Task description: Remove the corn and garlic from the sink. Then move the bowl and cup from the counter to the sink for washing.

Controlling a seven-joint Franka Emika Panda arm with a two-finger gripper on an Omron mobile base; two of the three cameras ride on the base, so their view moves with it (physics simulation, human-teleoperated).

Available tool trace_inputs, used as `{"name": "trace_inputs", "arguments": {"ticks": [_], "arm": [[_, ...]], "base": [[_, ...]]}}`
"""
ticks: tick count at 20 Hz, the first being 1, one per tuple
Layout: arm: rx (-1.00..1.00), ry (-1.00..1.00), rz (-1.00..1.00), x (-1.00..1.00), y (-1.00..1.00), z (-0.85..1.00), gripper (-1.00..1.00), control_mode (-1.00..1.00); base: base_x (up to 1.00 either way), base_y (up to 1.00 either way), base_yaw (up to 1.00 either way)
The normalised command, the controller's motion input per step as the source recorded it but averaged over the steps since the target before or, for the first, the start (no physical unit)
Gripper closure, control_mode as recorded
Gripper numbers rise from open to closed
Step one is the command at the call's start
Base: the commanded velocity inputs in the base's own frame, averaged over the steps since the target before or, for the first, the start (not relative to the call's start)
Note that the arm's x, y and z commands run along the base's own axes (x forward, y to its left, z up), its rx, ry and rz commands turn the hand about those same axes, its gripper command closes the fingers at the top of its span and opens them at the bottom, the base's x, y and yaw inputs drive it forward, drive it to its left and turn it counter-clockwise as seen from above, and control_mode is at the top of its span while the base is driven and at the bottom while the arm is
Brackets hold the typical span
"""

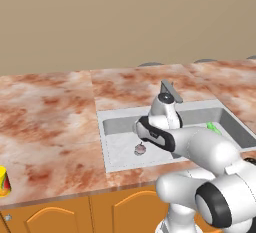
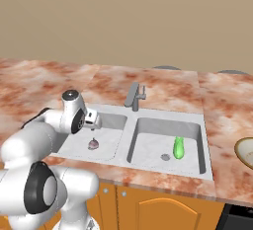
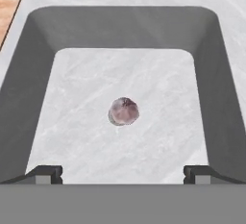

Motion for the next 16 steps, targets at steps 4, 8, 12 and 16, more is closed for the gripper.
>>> {"name": "trace_inputs", "arguments": {"ticks": [4, 8, 12, 16], "arm": [[0.00, -0.03, 0.00, 0.05, 0.00, -0.14, -1.00, -1.00], [0.00, -0.05, 0.00, 0.08, 0.00, -0.12, -1.00, -1.00], [0.00, -0.03, 0.00, 0.04, 0.00, -0.13, -1.00, -1.00], [0.00, 0.00, 0.00, 0.00, 0.00, -0.14, -1.00, -1.00]], "base": [[0.00, 0.00, 0.00], [0.00, 0.00, 0.00], [0.00, 0.00, 0.00], [0.00, 0.00, 0.00]]}}
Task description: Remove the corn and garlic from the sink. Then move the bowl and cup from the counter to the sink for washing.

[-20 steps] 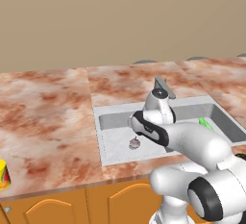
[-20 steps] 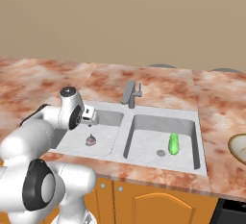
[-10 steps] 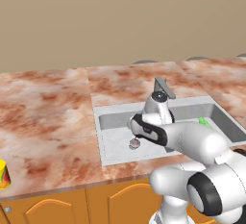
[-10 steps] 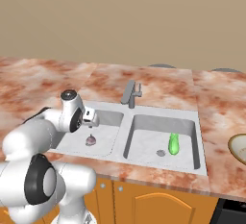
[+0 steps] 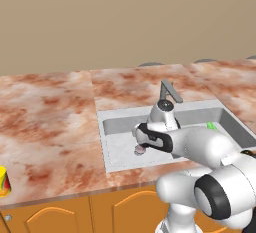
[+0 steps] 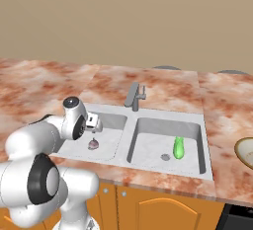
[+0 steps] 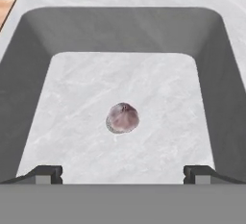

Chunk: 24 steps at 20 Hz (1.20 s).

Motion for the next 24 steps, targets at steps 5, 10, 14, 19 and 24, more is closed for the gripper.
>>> {"name": "trace_inputs", "arguments": {"ticks": [5, 10, 14, 19, 24], "arm": [[0.00, 0.00, 0.00, 0.03, 0.00, -0.14, -1.00, -1.00], [0.00, 0.00, 0.00, 0.08, 0.00, -0.15, -1.00, -1.00], [0.00, 0.00, 0.00, 0.07, 0.00, -0.14, -1.00, -1.00], [0.00, 0.00, 0.00, 0.06, 0.00, -0.14, -1.00, -1.00], [0.00, 0.00, 0.00, 0.06, 0.00, -0.15, -1.00, -1.00]], "base": [[0.00, 0.00, 0.00], [0.00, 0.00, 0.00], [0.00, 0.00, 0.00], [0.00, 0.00, 0.00], [0.00, 0.00, 0.00]]}}
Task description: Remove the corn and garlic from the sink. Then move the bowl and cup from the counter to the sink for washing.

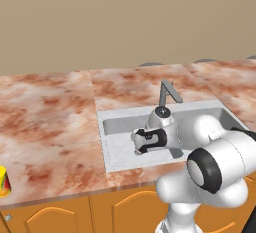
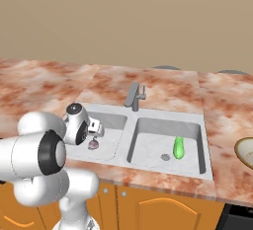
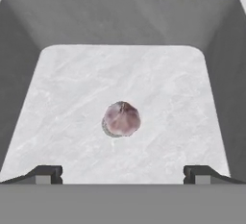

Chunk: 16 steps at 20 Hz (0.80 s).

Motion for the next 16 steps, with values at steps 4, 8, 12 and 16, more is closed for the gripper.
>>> {"name": "trace_inputs", "arguments": {"ticks": [4, 8, 12, 16], "arm": [[0.00, 0.00, 0.00, 0.04, 0.00, -0.13, -1.00, -1.00], [0.00, 0.00, 0.00, 0.05, 0.00, -0.12, -1.00, -1.00], [0.00, 0.00, 0.00, 0.05, 0.00, -0.11, -1.00, -1.00], [0.00, 0.00, 0.00, 0.06, 0.00, -0.11, -1.00, -1.00]], "base": [[0.00, 0.00, 0.00], [0.00, 0.00, 0.00], [0.00, 0.00, 0.00], [0.00, 0.00, 0.00]]}}
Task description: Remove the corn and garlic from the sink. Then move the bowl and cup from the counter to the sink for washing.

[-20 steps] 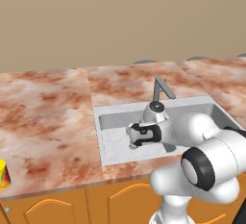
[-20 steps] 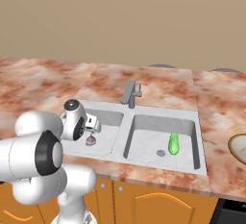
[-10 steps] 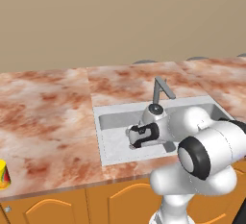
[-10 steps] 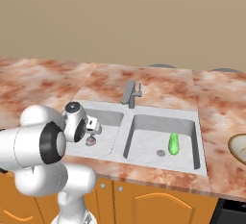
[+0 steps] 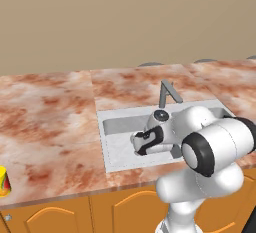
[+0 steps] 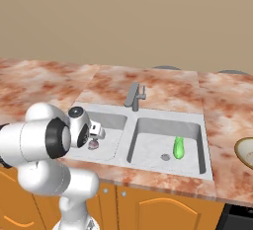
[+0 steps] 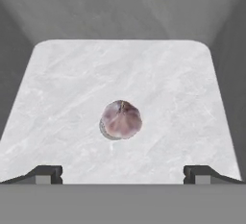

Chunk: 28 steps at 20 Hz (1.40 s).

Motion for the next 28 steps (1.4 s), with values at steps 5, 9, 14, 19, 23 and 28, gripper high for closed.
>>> {"name": "trace_inputs", "arguments": {"ticks": [5, 9, 14, 19, 23, 28], "arm": [[0.00, 0.00, 0.00, 0.05, 0.00, -0.11, -1.00, -1.00], [0.00, 0.00, 0.00, 0.05, 0.00, -0.10, -1.00, -1.00], [0.00, 0.00, 0.00, 0.09, 0.00, -0.11, -1.00, -1.00], [0.00, 0.00, 0.00, 0.09, 0.00, -0.11, -1.00, -1.00], [0.00, 0.00, 0.00, 0.08, 0.00, -0.14, -1.00, -1.00], [0.00, 0.00, 0.00, 0.12, 0.00, -0.13, -1.00, -1.00]], "base": [[0.00, 0.00, 0.00], [0.00, 0.00, 0.00], [0.00, 0.00, 0.00], [0.00, 0.00, 0.00], [0.00, 0.00, 0.00], [0.00, 0.00, 0.00]]}}
